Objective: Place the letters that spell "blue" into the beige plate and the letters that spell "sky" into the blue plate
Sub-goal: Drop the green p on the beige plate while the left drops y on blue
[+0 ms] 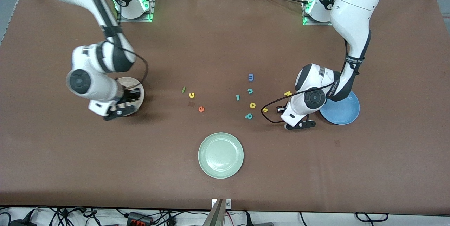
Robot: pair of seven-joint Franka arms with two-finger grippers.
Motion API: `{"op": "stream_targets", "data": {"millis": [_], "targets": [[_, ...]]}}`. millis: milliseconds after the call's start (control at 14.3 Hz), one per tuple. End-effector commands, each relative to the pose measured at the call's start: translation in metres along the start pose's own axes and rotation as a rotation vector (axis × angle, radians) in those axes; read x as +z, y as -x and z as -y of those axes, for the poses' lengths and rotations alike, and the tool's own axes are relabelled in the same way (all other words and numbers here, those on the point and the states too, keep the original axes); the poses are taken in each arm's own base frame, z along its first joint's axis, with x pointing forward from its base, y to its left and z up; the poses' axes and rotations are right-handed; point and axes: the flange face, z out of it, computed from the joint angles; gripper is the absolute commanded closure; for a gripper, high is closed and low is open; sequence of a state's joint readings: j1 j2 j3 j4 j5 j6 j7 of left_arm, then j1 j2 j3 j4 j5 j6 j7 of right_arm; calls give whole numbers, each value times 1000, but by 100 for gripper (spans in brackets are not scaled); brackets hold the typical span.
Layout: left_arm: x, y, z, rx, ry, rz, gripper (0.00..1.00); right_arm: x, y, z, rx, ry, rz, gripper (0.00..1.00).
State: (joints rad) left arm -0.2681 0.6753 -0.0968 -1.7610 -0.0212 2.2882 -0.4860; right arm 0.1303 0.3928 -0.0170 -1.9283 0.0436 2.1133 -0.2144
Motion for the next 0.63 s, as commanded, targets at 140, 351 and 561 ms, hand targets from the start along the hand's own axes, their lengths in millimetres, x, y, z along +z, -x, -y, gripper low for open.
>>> {"op": "stream_targets", "data": {"millis": [140, 351, 561], "targets": [[-1, 1, 3, 9, -12, -12, 87, 56, 30, -41, 38, -52, 60, 91], [-21, -1, 2, 6, -10, -28, 88, 85, 23, -41, 38, -48, 58, 61], [-55, -16, 19, 68, -103, -57, 88, 45, 16, -28, 36, -46, 47, 0]]}}
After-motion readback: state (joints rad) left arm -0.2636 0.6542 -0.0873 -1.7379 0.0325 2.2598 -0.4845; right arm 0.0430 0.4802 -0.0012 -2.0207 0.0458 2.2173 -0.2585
